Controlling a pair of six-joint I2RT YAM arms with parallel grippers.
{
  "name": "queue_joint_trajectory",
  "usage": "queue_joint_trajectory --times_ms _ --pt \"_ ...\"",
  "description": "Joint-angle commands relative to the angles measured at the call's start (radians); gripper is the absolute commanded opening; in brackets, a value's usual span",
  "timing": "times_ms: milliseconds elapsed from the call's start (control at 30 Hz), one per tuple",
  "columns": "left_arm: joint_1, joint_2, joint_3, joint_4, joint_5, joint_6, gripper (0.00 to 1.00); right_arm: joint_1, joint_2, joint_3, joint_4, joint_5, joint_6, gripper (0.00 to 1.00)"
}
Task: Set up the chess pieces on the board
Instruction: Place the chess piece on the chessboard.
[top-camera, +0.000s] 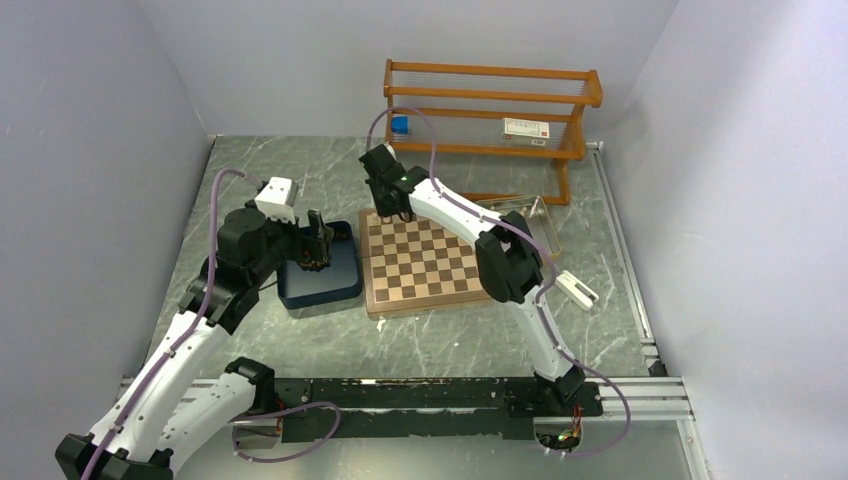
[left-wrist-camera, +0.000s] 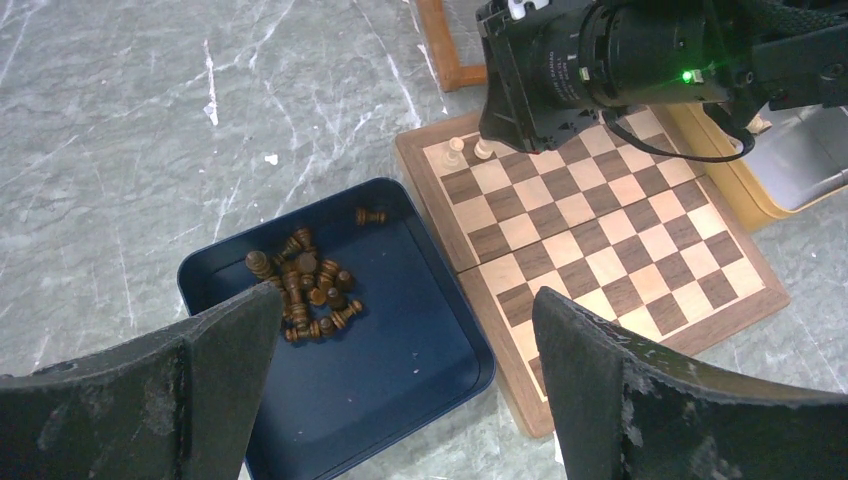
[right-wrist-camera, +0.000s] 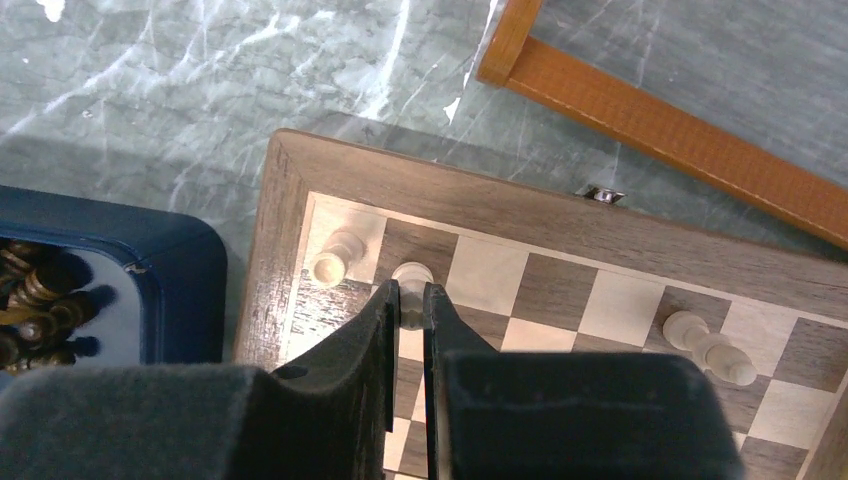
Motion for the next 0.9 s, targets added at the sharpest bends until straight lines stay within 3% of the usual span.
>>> queue_joint_trajectory --times_ms 0,867 --pt "-0.006 -0.016 0.018 0.011 -0.005 0.015 1.0 0.001 0.019 0.044 -0.03 0.029 0.015 0.07" --pt "-0.006 -0.022 0.019 0.008 -0.011 0.018 1.0 0.003 0.097 0.096 -0.06 0.009 0.016 0.12"
